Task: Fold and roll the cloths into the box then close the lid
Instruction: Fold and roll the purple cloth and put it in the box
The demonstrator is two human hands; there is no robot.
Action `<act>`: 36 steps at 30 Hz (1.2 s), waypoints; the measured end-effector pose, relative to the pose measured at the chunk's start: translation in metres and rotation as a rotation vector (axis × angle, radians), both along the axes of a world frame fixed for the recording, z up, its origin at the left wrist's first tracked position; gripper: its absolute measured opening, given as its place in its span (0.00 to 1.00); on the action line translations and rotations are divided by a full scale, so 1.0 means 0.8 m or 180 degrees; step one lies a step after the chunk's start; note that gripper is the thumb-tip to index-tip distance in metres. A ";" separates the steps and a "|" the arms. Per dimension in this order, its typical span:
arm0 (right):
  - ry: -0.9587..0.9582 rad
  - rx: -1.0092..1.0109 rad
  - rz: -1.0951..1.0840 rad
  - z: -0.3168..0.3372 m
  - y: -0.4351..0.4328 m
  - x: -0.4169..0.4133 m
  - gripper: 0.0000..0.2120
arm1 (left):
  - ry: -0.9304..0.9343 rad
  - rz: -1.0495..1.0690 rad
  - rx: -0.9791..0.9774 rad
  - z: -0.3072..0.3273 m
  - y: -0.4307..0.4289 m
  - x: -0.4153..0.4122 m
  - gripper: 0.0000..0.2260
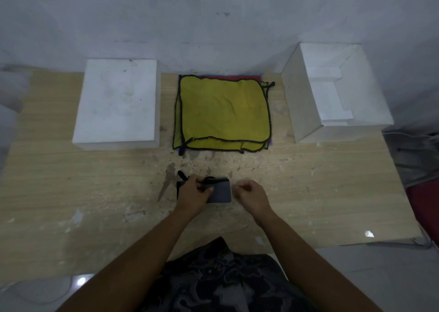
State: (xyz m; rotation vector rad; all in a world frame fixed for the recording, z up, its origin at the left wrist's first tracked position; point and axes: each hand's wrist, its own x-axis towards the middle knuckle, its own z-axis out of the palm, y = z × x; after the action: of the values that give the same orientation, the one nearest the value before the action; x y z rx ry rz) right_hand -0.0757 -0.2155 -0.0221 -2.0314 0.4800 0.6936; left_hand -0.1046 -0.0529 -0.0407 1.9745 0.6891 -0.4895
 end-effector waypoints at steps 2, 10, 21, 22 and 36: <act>0.0333 0.0182 -0.0132 0.001 0.002 0.000 0.07 | -0.0226 -0.0035 0.0165 -0.001 -0.002 -0.003 0.09; 0.0433 0.0755 -0.0133 0.012 0.018 0.002 0.04 | -0.0150 -0.0316 0.0139 -0.002 0.008 0.003 0.03; 0.0217 0.1163 0.0714 0.026 0.059 0.006 0.11 | 0.0017 -0.0223 -0.0298 0.034 0.052 -0.009 0.20; 0.0252 0.1238 0.0714 0.026 0.064 0.005 0.11 | 0.0037 -0.0060 -0.0331 0.032 0.059 -0.012 0.20; 0.0419 0.0217 0.0863 -0.008 0.100 -0.003 0.14 | 0.0158 0.0103 0.0097 0.016 0.098 -0.036 0.18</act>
State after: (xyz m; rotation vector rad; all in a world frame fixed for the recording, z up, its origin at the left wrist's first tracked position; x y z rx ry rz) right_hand -0.0779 -0.1351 -0.0287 -2.0139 0.2531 0.9987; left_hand -0.1338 0.0254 -0.0276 1.9822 0.7624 -0.5127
